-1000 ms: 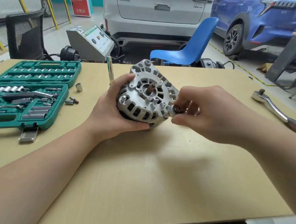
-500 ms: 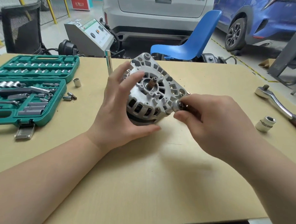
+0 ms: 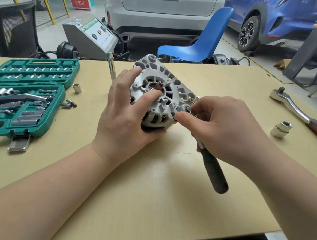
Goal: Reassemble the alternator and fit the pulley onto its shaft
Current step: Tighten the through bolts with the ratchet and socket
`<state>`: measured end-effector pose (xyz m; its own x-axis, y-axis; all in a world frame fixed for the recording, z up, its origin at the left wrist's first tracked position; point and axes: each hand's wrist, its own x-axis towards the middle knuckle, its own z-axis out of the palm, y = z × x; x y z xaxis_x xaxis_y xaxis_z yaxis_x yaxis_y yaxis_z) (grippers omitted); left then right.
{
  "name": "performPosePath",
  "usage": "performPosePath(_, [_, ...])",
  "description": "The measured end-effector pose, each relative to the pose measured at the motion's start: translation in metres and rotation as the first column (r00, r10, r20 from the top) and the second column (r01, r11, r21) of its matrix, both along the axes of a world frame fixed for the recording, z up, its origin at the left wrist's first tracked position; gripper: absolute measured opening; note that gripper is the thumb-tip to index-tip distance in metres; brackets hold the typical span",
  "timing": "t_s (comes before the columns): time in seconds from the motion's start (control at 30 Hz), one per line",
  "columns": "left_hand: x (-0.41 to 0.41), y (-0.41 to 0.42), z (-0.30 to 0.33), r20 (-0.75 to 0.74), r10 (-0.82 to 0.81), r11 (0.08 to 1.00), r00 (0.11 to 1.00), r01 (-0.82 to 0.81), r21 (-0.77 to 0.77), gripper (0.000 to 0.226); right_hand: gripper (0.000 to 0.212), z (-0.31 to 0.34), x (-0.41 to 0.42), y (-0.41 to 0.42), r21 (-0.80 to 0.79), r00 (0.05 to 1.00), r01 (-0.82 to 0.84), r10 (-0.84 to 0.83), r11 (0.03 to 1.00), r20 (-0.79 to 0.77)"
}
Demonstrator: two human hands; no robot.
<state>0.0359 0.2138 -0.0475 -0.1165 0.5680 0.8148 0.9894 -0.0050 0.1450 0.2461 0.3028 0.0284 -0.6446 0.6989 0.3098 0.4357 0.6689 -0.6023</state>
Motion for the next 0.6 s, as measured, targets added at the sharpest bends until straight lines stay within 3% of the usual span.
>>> performPosePath(0.3, [0.007,0.006,-0.005,0.005,0.067,0.995,0.998,-0.067,0.078,0.071,0.032,0.003,0.002,0.004,0.054,0.997,-0.067,0.066,0.996,0.029])
performPosePath(0.47, [0.005,0.006,-0.003,-0.006,0.059,0.995,0.998,-0.059,0.083,0.072,0.021,0.020,0.008,0.021,0.272,0.939,-0.267,0.186,0.925,0.290])
performPosePath(0.6, [0.006,0.004,-0.002,0.006,0.039,0.997,0.999,-0.039,0.067,0.073,0.039,0.032,0.002,0.024,0.345,0.902,-0.353,0.218,0.870,0.374])
